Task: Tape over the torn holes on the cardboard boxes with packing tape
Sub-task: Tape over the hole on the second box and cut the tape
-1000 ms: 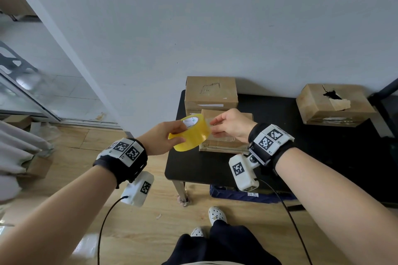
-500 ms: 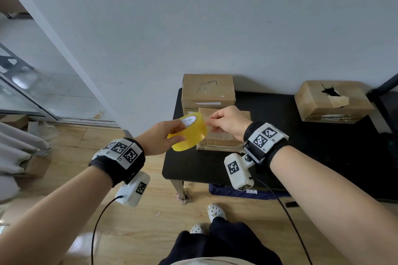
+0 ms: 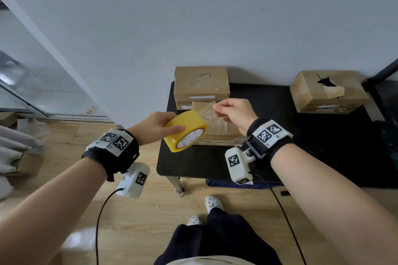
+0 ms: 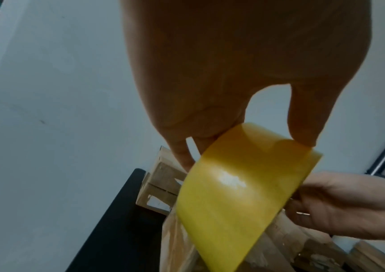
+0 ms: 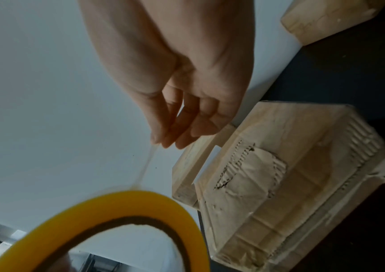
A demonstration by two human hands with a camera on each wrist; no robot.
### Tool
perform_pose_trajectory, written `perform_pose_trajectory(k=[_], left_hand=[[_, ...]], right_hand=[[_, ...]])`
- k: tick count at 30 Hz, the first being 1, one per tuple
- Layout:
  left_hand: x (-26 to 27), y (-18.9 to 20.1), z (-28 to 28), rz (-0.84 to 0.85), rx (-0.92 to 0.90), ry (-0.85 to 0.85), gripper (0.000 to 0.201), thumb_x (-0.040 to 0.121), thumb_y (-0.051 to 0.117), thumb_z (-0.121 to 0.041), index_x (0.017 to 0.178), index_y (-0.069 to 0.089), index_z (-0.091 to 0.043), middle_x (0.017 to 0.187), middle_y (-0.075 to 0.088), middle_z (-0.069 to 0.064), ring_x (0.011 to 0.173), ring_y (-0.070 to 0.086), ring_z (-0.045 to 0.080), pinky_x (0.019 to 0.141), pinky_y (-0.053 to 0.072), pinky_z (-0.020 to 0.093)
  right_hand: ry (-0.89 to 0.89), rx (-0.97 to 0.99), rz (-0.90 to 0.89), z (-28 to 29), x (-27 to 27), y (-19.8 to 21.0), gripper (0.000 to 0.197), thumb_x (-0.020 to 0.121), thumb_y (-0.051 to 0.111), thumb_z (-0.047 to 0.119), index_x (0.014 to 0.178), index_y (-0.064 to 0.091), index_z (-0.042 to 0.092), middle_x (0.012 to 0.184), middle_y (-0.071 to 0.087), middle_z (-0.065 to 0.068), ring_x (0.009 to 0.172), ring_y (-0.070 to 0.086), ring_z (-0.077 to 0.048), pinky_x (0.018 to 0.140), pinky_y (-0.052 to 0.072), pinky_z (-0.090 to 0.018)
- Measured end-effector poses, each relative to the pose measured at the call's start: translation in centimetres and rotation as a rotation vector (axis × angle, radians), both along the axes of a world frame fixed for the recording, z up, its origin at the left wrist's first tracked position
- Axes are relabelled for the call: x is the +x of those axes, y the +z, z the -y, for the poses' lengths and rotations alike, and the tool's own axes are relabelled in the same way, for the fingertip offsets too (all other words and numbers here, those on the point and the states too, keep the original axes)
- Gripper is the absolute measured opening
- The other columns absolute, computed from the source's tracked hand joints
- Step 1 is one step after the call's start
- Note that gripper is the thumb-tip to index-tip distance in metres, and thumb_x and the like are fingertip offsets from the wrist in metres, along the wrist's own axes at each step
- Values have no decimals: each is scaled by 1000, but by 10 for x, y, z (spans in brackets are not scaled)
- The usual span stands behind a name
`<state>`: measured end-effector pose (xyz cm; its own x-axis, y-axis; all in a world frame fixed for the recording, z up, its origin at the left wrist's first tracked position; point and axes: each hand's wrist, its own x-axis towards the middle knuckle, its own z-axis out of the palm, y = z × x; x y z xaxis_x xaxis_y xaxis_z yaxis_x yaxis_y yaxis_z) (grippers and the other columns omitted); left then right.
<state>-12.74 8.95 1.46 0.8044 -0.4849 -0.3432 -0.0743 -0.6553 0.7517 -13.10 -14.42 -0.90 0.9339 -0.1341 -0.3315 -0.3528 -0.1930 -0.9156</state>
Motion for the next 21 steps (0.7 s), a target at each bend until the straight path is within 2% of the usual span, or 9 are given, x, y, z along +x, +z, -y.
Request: perform_pose_trajectory(k=[3, 6, 10, 14, 18, 21], left_hand=[[10, -1, -3, 63, 138, -60, 27, 87, 60, -38, 68, 51, -20, 62, 46, -3, 53, 42, 5, 56, 32, 21], [18, -10, -6, 99, 302, -33, 31, 87, 56, -45, 65, 49, -26, 65, 49, -2, 61, 45, 12, 57, 33, 24], [25, -26, -11, 2, 310, -17, 25, 86, 59, -45, 70, 56, -26, 71, 55, -4, 66, 50, 10, 60, 36, 23], [40, -34, -6, 10, 344, -5, 21, 86, 60, -43, 80, 61, -23, 74, 58, -4, 72, 54, 13, 63, 39, 23], [59, -37, -1, 6, 344, 45, 22, 83, 62, -45, 80, 63, -23, 76, 60, 1, 77, 55, 18, 69, 41, 26], [73, -38, 7, 21, 385, 65, 20, 85, 63, -37, 88, 67, -18, 83, 62, 4, 84, 56, 20, 75, 41, 29]], right_hand=[[-78, 58, -9, 9, -1, -3, 5, 86, 69, 9, 89, 71, 7, 79, 69, -4, 72, 64, -10, 64, 52, -19], [-191, 64, 11, 31, -1, -5, 1, 84, 70, 9, 85, 71, 9, 78, 68, -6, 72, 62, -13, 67, 52, -21], [-208, 57, -46, 50, -5, -14, 3, 84, 71, 10, 85, 72, 12, 86, 71, -8, 79, 64, -16, 79, 54, -31], [-202, 21, -108, 55, -4, -28, 9, 79, 76, 16, 88, 74, 15, 89, 73, -2, 82, 65, -11, 74, 53, -24], [-236, -12, -161, 61, 5, -40, 11, 77, 79, 21, 86, 74, 20, 89, 70, 6, 88, 60, -7, 83, 47, -27], [-245, -26, -205, 63, 11, -49, 14, 78, 78, 23, 90, 74, 18, 90, 67, 7, 91, 58, -9, 85, 44, -28]])
